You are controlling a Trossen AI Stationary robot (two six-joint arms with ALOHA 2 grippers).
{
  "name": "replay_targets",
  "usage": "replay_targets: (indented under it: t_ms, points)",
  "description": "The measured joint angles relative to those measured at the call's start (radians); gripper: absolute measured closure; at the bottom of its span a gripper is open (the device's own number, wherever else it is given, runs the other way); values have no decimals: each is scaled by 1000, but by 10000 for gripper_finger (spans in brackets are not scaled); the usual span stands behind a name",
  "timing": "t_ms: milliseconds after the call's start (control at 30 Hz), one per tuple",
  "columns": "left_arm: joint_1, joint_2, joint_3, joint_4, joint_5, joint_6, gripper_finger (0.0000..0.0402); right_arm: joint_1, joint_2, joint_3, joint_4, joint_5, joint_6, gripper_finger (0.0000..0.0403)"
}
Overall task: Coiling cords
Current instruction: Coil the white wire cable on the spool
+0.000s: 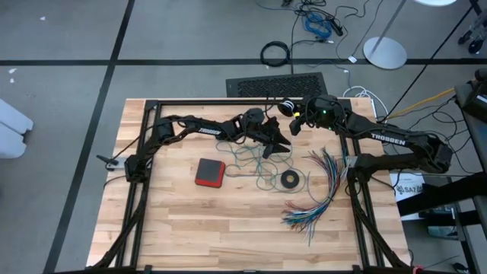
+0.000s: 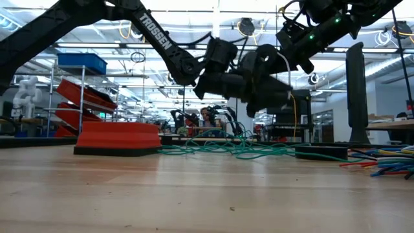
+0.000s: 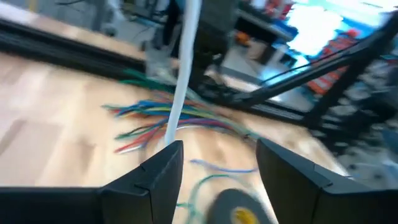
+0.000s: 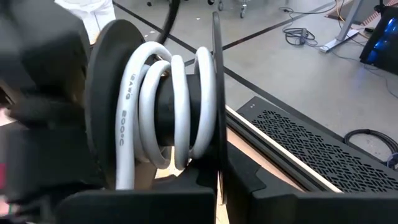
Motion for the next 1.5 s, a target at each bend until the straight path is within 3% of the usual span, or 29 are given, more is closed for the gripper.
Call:
replay_targets:
  t_ms: [167, 300, 667, 1067, 1167, 1333, 1500]
  points:
    - [2, 2, -1, -20, -76, 79, 192, 0, 0, 0, -6, -2, 0, 403]
    - [9, 2, -1, -30, -67, 88, 192, 0, 0, -1, -10, -6, 0, 403]
    - [74, -20, 0, -48, 245, 75, 192, 0, 0, -1, -30, -6, -6, 403]
    - [19, -19, 0, -72, 52, 193, 192, 0, 0, -1, -23, -6, -11, 403]
    - [6, -18, 0, -55, 49, 199, 192, 0, 0, -1, -21, -6, -11, 403]
    - [3, -18, 0, -72, -80, 187, 192, 0, 0, -1, -12, -6, -10, 403]
    - [2, -17, 0, -75, -128, 189, 192, 0, 0, -1, -7, -10, -9, 403]
